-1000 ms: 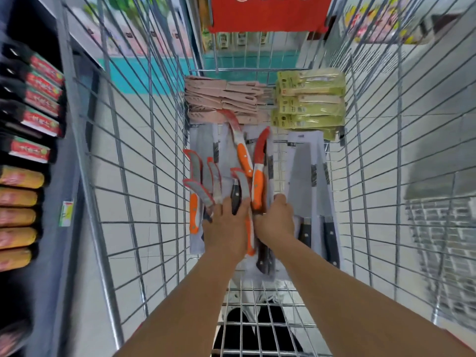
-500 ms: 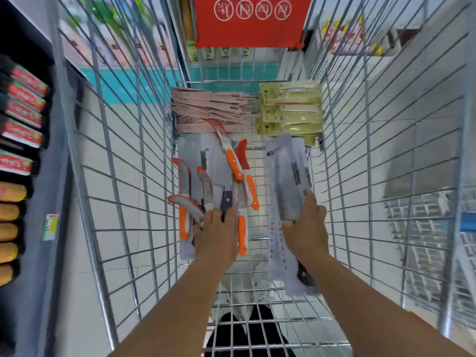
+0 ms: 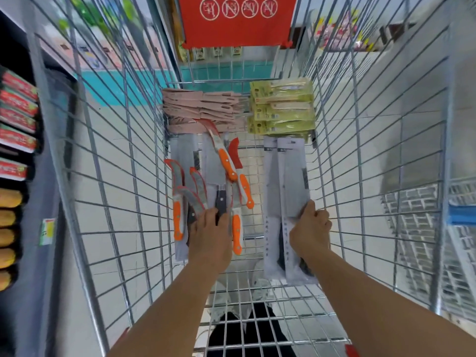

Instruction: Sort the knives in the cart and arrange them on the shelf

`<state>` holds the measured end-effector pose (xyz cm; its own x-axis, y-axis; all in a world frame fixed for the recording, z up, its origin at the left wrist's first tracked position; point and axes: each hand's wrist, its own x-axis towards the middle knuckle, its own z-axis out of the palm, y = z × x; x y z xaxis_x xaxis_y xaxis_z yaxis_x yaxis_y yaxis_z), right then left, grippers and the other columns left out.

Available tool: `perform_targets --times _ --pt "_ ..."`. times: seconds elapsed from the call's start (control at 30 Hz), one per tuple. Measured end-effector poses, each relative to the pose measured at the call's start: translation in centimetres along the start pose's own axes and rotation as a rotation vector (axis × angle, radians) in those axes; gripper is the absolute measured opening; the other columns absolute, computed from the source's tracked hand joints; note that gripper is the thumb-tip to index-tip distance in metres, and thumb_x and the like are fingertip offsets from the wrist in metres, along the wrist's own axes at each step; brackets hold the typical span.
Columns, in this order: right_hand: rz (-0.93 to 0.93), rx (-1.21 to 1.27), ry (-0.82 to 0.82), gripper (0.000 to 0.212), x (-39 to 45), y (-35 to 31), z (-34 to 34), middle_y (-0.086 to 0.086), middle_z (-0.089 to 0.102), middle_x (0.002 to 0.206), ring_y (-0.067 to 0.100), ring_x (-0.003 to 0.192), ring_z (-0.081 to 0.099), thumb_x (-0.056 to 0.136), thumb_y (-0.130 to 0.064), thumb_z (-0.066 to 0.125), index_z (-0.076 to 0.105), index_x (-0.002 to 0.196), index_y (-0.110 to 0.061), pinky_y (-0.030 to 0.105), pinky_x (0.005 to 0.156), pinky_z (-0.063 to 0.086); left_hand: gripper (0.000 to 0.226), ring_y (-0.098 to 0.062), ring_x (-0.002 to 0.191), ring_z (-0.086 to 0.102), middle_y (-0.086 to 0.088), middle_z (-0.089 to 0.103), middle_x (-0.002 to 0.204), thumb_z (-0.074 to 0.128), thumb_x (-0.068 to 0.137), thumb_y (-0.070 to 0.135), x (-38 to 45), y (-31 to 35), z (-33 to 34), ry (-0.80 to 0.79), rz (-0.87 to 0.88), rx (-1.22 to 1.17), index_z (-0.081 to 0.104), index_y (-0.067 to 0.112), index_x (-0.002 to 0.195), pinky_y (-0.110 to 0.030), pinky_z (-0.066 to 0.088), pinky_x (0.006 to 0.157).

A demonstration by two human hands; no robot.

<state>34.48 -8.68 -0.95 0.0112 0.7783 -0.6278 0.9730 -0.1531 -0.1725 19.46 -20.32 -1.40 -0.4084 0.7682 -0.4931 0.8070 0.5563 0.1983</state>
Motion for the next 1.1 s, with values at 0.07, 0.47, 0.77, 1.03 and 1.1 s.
perform_targets --times 0.07,0.47,0.77,1.03,1.1 --pt "0.0 -0.038 0.007 0.075 0.0 -0.4 0.1 0.021 0.016 0.147 0.038 0.134 0.021 0.086 0.0 0.053 0.011 0.148 -0.007 0.043 0.111 0.028 0.055 -0.028 0.138 0.014 -0.008 0.019 0.148 0.048 0.095 0.025 -0.2 0.0 -0.1 0.016 -0.003 -0.014 0.025 0.021 0.144 -0.037 0.018 0.114" --pt "-0.398 0.068 0.001 0.057 0.1 -7.3 4.1 0.007 0.033 0.143 0.026 0.131 0.033 0.093 -0.013 0.049 0.025 0.144 -0.022 0.041 0.105 0.037 0.084 -0.031 0.12 0.044 -0.013 0.024 0.14 0.059 0.084 0.004 0.7 -0.9 0.3 0.009 -0.354 -0.366 0.009 0.025 0.149 -0.038 0.05 0.088" --pt "-0.385 -0.045 0.024 0.057 2.6 -9.5 5.5 0.015 0.041 0.13 0.032 0.119 0.039 0.091 -0.024 0.056 0.027 0.14 -0.018 0.043 0.102 0.036 0.071 -0.029 0.127 0.038 -0.015 0.027 0.143 0.049 0.095 0.01 1.1 -1.9 -0.2 0.144 -0.485 -0.472 0.003 0.006 0.15 -0.033 0.043 0.098" --pt "-0.36 0.061 0.052 0.058 1.6 -10.0 5.5 0.018 0.032 0.13 0.032 0.113 0.038 0.091 -0.009 0.052 0.023 0.142 -0.016 0.039 0.098 0.038 0.067 -0.028 0.121 0.035 -0.013 0.025 0.139 0.044 0.098 0.032 1.0 -2.8 -0.6 0.22 -0.472 -0.34 0.007 0.014 0.15 -0.037 0.043 0.098" --pt "-0.472 0.172 0.004 0.053 -0.1 -10.1 6.2 0.01 0.031 0.122 0.024 0.098 0.04 0.092 -0.005 0.043 0.028 0.137 -0.029 0.03 0.082 0.038 0.066 -0.029 0.125 0.033 -0.013 0.022 0.144 0.043 0.098 0.035 0.9 -3.0 -0.3 0.192 -0.476 -0.354 0.008 0.014 0.15 -0.039 0.041 0.101"
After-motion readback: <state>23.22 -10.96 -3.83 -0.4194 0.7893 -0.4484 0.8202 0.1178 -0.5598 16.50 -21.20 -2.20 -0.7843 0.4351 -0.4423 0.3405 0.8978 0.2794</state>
